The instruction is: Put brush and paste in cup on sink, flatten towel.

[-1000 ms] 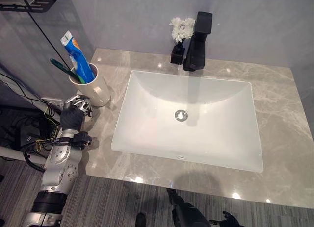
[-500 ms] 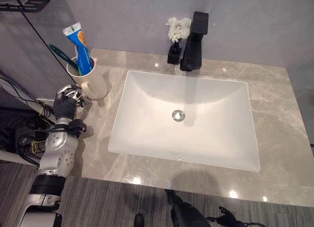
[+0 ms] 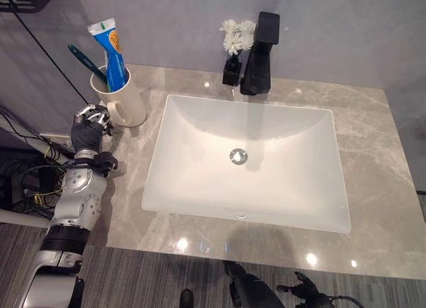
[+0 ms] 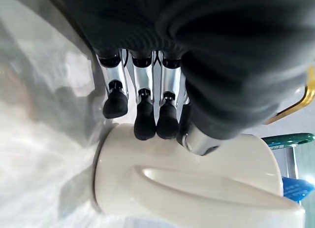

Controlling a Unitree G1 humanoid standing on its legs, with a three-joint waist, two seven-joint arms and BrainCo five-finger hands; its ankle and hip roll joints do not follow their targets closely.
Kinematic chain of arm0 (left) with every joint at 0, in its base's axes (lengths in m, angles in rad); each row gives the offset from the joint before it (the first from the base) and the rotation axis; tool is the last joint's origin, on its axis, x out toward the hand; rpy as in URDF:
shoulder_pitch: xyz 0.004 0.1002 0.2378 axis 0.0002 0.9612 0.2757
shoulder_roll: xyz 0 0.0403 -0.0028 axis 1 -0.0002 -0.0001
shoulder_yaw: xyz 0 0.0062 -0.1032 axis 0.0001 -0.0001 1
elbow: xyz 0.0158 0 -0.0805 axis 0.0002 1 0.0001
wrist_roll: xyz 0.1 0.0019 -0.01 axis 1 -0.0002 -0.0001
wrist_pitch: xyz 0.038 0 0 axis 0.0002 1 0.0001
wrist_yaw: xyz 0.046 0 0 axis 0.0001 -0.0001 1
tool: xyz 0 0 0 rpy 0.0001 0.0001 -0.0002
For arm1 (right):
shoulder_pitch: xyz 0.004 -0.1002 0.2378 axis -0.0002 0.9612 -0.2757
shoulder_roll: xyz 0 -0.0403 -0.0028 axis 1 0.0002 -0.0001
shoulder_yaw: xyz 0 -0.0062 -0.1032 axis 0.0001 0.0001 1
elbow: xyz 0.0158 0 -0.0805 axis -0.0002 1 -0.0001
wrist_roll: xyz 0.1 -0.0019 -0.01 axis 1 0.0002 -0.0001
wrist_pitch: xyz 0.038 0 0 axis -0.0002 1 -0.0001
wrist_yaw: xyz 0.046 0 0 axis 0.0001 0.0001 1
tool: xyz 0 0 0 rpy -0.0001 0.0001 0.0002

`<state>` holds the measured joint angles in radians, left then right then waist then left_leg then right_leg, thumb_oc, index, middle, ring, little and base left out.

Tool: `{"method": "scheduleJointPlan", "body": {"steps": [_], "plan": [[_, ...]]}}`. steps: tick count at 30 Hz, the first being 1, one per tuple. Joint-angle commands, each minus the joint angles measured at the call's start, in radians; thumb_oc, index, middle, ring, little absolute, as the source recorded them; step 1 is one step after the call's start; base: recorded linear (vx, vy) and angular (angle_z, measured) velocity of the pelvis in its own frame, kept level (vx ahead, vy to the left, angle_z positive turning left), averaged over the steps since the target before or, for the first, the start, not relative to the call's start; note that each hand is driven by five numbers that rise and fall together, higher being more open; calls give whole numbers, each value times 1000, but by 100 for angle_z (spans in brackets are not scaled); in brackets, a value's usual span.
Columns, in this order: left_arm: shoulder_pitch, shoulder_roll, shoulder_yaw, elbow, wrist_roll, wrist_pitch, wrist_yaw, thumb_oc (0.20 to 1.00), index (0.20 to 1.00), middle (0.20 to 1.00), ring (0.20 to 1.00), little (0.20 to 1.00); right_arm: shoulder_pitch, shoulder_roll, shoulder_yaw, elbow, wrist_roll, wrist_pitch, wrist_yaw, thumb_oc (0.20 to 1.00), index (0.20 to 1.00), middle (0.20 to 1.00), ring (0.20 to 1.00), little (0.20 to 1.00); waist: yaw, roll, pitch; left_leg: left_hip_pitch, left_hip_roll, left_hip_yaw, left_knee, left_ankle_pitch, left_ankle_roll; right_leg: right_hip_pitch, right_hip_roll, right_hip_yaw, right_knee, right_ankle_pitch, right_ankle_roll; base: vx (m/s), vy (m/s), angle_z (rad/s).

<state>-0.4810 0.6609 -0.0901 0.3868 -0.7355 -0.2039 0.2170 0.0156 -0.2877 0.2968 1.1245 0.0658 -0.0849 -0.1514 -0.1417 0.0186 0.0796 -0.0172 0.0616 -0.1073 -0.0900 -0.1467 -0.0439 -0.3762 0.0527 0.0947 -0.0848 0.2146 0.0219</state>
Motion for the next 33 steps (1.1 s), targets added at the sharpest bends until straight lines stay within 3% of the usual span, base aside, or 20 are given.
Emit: {"method": "scheduleJointPlan", "body": {"steps": [1, 5, 12, 16, 23, 30, 33], "plan": [[-47, 5, -31, 48, 50, 7, 12, 200, 200, 200, 200, 200, -20, -40, 37, -33, -18, -13, -24, 1000, 1000, 1000, 1000, 1000, -31, 22, 39, 68, -11, 43, 3, 99, -22, -13, -10, 15, 55, -83, 73, 11, -9, -6], [-98, 17, -45, 105, 42, 5, 16, 200, 200, 200, 200, 200, -11, -69, 92, -64, -98, -12, -17, 1000, 1000, 1000, 1000, 1000, -34, 30, 43, 59, -7, 41, 3, 117, -25, -24, -4, 13, 57, -85, 72, 12, -11, -5], [-218, 49, -79, 169, 20, -6, 52, 200, 200, 200, 200, 200, -23, -59, 76, -53, -40, -12, -24, 1000, 1000, 1000, 1000, 1000, -42, 33, 38, 12, -1, 44, 3, 167, -40, -41, -4, 25, 5, -56, 80, 2, 0, -2], [-307, 54, -103, 259, 19, -6, 59, 200, 200, 200, 200, 200, -35, -100, 176, -142, -163, -22, -12, 1000, 1000, 1000, 1000, 1000, -42, 27, 42, -5, 3, 46, 3, 175, -43, -55, 1, 31, 7, -55, 78, 15, -26, -13], [-382, 49, -141, 315, 24, -13, 82, 200, 200, 200, 200, 200, -46, -88, 173, -124, -133, -23, -17, 1000, 1000, 1000, 1000, 1000, -50, 31, 53, -3, 5, 48, 3, 178, -44, -57, 5, 33, 7, -58, 76, 25, -14, -5], [-337, -39, -135, 234, 45, -27, 123, 200, 200, 200, 200, 200, -46, -74, 174, -116, -120, -28, -31, 1000, 1000, 1000, 1000, 1000, -49, 33, 49, 6, 9, 51, 3, 187, -46, -51, 9, 39, -2, -61, 74, 12, -5, -1], [-287, -115, -122, 159, 62, -28, 141, 200, 200, 200, 200, 200, -37, -67, 159, -112, -112, -29, -38, 1000, 1000, 1000, 1000, 1000, -53, 32, 44, 12, 12, 54, 3, 187, -47, -49, 11, 45, -2, -67, 72, 0, 0, 0]]}}
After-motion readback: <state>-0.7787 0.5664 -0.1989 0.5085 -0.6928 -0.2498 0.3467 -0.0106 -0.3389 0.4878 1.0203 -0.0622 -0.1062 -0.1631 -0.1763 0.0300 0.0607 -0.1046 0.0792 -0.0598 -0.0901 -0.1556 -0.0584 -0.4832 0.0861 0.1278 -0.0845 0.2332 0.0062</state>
